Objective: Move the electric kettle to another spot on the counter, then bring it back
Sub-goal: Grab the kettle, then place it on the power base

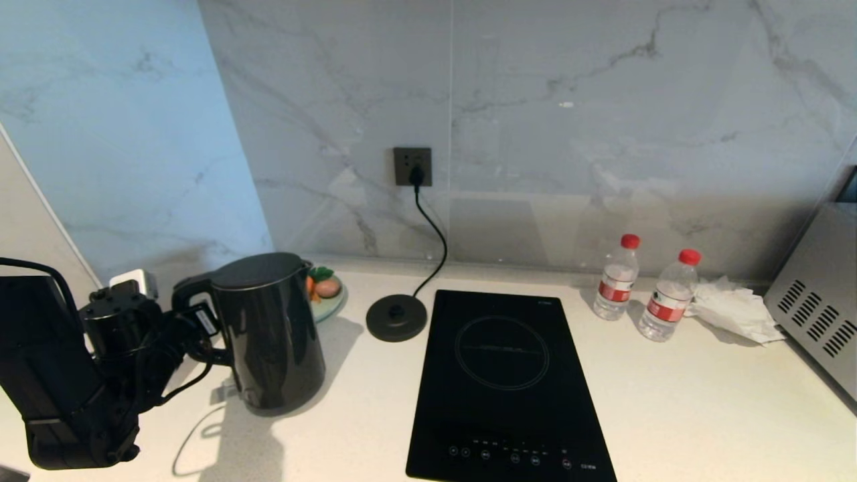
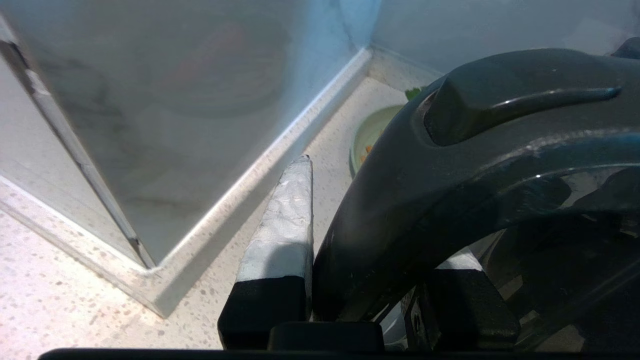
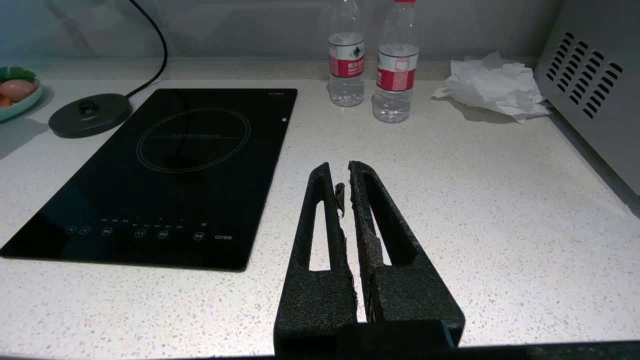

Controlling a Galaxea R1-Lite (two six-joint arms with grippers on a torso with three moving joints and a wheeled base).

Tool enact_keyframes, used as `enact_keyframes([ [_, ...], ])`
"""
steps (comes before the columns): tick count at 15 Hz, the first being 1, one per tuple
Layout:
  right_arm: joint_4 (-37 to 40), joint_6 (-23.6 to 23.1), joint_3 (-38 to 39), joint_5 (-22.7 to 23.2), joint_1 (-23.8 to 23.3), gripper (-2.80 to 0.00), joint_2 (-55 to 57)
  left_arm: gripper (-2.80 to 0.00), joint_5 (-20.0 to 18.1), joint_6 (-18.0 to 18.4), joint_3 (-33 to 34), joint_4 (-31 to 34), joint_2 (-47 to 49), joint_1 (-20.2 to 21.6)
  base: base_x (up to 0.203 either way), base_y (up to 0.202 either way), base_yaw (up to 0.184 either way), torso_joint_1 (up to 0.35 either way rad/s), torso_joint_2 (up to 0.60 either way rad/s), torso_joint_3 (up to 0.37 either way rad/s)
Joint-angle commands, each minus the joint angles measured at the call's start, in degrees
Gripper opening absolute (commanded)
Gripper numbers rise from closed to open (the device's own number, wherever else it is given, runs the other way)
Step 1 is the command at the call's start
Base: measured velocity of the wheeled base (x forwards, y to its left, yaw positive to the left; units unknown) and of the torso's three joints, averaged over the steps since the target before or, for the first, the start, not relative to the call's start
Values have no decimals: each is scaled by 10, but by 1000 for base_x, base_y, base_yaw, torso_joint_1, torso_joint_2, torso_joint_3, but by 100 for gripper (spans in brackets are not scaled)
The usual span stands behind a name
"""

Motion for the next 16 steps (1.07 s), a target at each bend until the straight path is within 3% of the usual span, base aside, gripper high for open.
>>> enact_keyframes([
  [1, 0, 0, 0, 0, 0, -280, 0, -280, 4, -1, -1, -5, -12, -7, 0, 0, 0, 0, 0, 0],
  [5, 0, 0, 0, 0, 0, -280, 0, -280, 7, 7, -4, -5, -14, -22, 0, 0, 0, 0, 0, 0],
  [9, -1, 0, 0, 0, 0, -280, 0, -280, 70, 8, -42, 15, -16, -60, 0, 0, 0, 0, 0, 0],
  [16, 0, 1, -1, 0, 0, -280, 0, -280, 102, 7, -95, 91, -54, -109, 0, 0, 0, 0, 0, 0],
])
